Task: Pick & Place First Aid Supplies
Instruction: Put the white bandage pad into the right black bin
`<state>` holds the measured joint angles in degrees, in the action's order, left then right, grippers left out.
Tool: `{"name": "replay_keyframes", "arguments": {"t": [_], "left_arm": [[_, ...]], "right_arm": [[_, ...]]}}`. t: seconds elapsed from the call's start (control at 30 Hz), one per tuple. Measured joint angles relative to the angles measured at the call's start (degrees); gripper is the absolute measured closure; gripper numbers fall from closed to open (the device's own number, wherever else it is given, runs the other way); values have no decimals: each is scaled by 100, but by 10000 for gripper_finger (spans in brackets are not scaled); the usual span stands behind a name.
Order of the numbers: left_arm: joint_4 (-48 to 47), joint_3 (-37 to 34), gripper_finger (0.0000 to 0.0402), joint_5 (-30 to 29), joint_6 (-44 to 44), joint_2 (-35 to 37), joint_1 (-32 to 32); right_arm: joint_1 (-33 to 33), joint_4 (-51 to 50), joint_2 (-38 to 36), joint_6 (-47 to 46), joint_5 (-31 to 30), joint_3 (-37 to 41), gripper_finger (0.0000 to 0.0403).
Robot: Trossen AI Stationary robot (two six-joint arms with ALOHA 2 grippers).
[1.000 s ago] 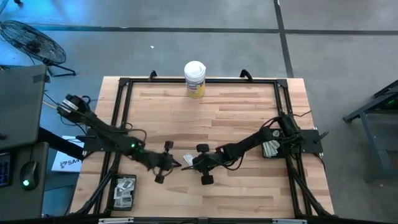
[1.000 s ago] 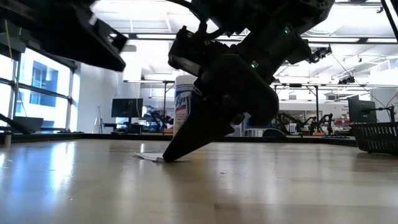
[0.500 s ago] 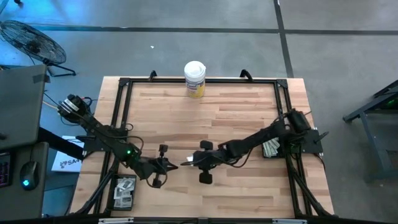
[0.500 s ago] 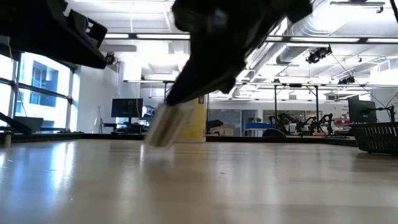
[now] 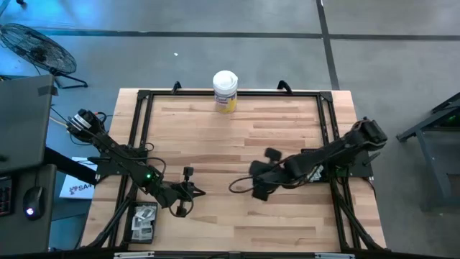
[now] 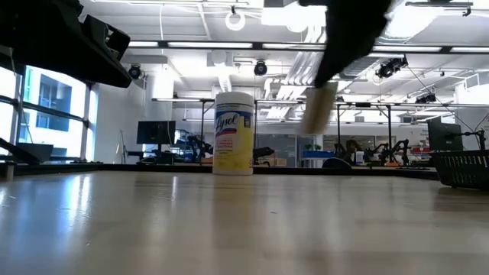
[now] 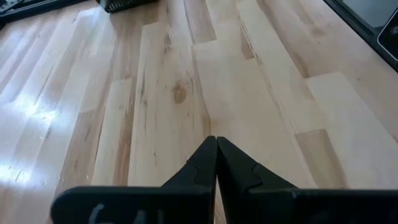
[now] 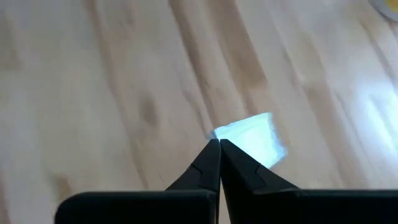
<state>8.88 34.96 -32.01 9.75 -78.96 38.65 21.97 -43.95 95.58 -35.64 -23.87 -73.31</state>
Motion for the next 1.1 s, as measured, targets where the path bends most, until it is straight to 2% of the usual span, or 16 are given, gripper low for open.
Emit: {"name": "replay_keyframes", "arguments": {"t": [0.23, 0.63, 0.8, 1.1], "left_arm": [[-2, 0, 399, 2, 4, 0, 0], [-48, 0, 399, 4, 103, 0, 0], [-48, 0, 399, 4, 103, 0, 0], [-46, 0, 399, 2, 103, 0, -2]], "right_arm": [[352, -1652, -373, -1127, -259, 10, 402], [1057, -4196, -417, -2939, -67, 12, 403], [1294, -4271, -530, -3092, 178, 353, 403], [1230, -3916, -1460, -3807, 673, 1939, 403]]}}
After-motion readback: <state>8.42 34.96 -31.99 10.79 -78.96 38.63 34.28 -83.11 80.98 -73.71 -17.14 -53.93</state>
